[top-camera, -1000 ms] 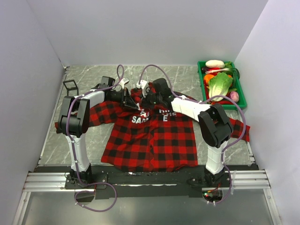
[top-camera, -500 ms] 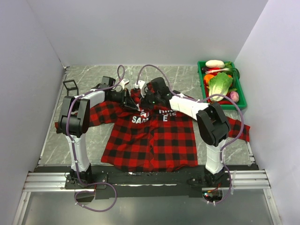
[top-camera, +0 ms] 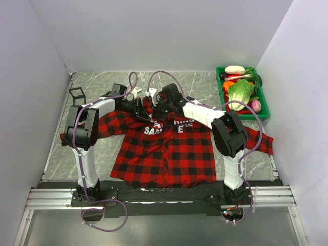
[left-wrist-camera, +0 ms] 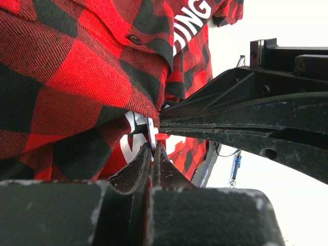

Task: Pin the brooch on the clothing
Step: Pin the brooch to the clothes.

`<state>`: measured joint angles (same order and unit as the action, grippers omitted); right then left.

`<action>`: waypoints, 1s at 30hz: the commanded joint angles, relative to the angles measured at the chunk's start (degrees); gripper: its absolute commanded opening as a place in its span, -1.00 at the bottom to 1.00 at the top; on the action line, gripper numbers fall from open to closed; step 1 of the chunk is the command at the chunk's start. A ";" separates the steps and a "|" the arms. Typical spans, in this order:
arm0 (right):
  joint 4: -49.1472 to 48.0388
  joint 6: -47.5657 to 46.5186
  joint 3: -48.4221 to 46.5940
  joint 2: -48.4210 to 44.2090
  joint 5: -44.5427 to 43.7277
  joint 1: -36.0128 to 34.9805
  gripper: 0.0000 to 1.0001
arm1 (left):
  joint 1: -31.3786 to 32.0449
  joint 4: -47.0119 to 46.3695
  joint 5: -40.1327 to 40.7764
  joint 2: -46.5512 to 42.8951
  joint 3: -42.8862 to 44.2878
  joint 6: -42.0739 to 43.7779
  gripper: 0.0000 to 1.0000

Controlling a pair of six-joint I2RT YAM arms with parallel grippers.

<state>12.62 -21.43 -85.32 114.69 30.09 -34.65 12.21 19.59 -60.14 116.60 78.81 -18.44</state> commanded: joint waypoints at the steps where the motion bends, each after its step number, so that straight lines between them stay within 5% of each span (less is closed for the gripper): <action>1: 3.28 1.13 -2.92 2.90 2.08 -2.00 -1.00 | 1.94 -2.19 -5.43 -4.97 2.76 1.30 -0.98; 30: 7.67 8.16 -7.23 6.86 1.64 -0.24 -1.00 | 3.44 -9.66 -4.20 -9.46 -1.64 0.33 -0.98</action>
<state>18.17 -14.85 -90.94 118.43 30.57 -34.17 13.19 16.78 -55.35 113.69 76.23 -17.32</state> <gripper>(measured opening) 0.007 0.031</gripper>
